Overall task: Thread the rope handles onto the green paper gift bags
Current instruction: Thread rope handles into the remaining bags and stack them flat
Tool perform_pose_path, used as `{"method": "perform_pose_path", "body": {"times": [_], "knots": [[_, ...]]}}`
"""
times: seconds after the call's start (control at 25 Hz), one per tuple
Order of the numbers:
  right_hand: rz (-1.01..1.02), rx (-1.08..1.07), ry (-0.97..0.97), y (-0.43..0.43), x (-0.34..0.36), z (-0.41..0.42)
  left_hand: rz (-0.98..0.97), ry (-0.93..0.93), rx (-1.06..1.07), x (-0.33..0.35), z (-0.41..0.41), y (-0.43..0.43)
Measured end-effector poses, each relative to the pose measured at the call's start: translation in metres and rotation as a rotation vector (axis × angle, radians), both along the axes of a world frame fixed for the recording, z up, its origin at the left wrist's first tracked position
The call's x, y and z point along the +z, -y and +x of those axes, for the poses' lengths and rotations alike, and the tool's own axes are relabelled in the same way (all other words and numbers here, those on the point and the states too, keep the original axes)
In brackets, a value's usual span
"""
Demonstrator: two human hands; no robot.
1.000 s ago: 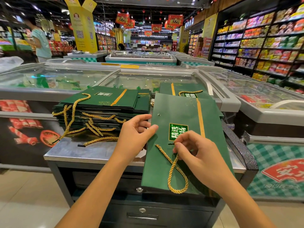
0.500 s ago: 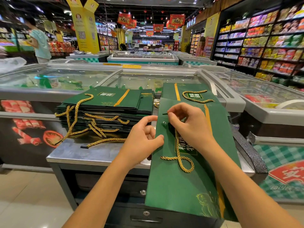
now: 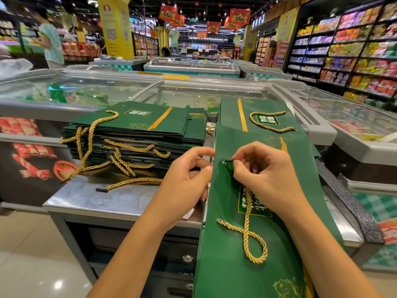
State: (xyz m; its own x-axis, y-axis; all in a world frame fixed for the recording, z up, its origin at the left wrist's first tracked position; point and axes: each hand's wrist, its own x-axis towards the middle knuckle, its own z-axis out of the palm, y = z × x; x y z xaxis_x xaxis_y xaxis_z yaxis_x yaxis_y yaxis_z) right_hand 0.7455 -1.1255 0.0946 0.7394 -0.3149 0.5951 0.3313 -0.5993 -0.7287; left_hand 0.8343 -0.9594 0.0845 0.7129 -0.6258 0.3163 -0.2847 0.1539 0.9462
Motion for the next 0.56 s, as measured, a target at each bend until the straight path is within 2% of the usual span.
{"method": "perform_pose_path", "body": {"times": [0.56], "knots": [[0.030,0.062,0.049,-0.0019,-0.0027,-0.0012,-0.065,0.104,0.041,-0.0044,0.0018,-0.0019]]}}
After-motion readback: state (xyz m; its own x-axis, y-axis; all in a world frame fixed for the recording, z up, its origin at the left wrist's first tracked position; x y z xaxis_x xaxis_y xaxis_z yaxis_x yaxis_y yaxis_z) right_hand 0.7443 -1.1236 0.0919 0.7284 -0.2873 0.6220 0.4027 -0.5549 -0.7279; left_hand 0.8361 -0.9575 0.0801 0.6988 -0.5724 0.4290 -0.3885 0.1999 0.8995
